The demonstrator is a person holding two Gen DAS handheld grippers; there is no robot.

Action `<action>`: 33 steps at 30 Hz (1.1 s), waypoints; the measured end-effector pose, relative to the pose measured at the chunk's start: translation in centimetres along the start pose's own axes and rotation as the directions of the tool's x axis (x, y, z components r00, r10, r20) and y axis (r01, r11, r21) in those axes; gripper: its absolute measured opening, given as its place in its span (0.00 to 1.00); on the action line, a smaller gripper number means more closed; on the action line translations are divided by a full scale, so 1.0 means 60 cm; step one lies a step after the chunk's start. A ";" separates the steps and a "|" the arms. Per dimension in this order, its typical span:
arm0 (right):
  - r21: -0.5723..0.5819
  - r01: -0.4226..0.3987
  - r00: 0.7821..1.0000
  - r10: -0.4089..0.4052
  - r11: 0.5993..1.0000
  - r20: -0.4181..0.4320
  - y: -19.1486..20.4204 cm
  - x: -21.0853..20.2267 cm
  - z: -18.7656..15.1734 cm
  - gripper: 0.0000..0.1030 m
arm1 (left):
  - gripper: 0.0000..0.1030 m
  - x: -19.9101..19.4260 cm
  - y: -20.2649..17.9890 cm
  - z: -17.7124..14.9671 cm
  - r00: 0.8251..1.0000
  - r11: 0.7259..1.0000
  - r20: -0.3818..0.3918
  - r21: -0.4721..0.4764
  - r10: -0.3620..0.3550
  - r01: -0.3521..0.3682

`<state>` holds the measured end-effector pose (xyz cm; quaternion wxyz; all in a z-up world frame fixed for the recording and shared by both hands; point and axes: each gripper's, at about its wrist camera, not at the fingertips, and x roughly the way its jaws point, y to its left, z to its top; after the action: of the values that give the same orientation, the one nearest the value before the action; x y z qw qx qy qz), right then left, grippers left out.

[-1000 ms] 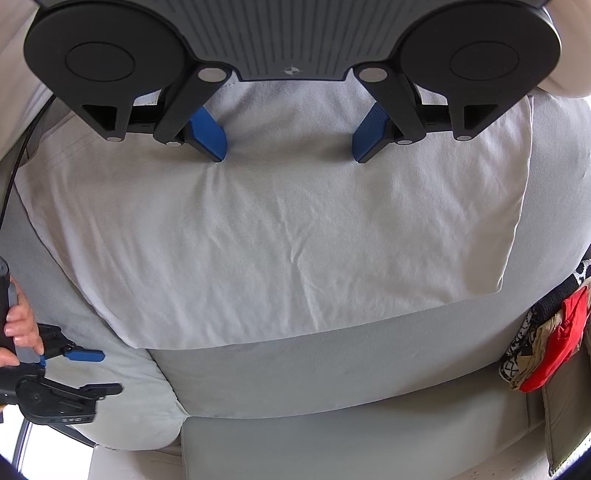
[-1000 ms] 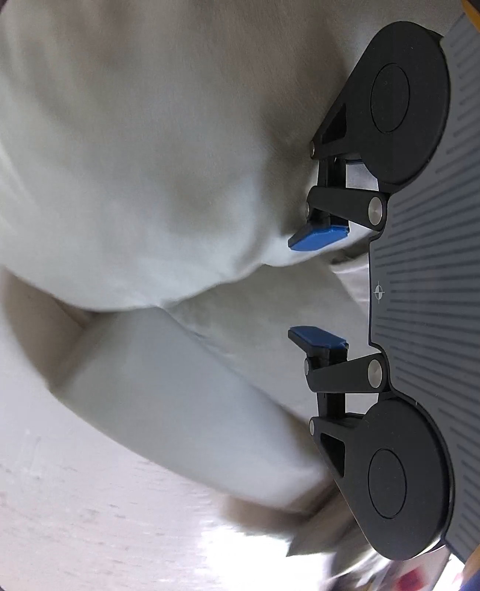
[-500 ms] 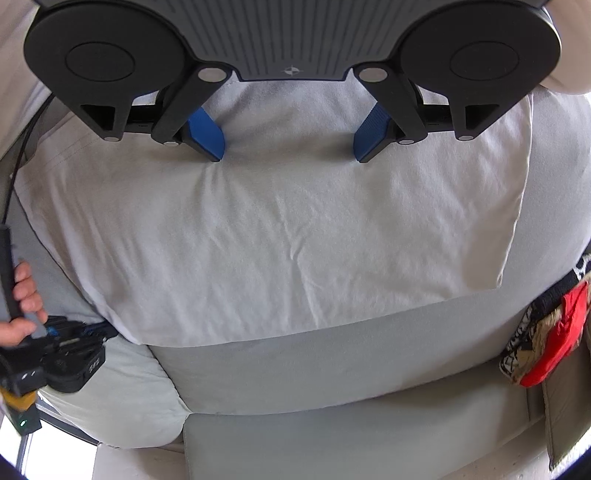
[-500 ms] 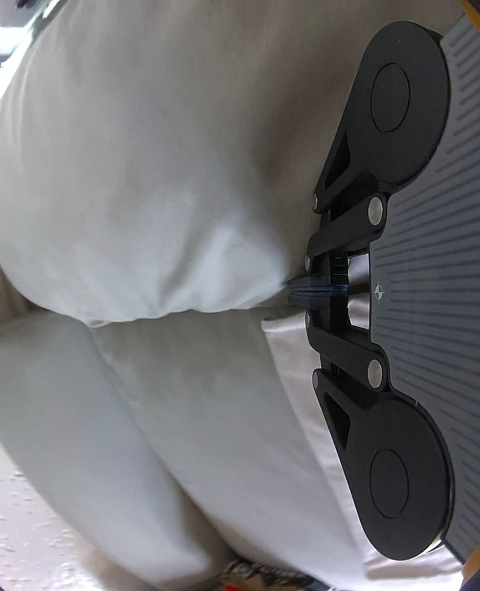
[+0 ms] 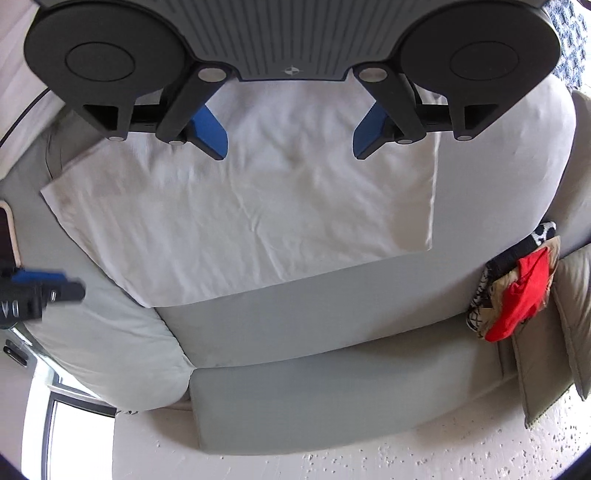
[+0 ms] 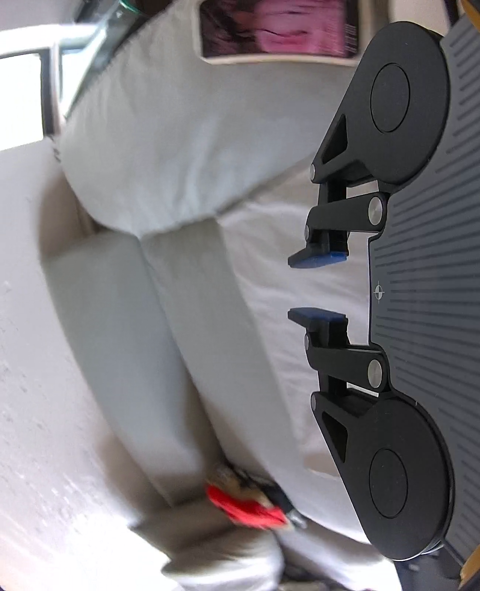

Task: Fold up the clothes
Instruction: 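Open the right gripper and lift it off the shirt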

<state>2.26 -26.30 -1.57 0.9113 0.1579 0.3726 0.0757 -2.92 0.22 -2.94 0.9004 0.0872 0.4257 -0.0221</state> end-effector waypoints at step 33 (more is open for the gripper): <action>0.103 0.163 0.968 -0.139 0.981 -0.209 -0.105 0.022 -0.117 0.42 | 0.76 0.065 -0.010 -0.065 0.995 0.997 -0.070 0.016 0.074 -0.073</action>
<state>-1.61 -30.29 -9.31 0.8611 0.1746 0.4775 -0.0007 -3.48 0.43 -8.46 0.8843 0.1095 0.4538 0.0111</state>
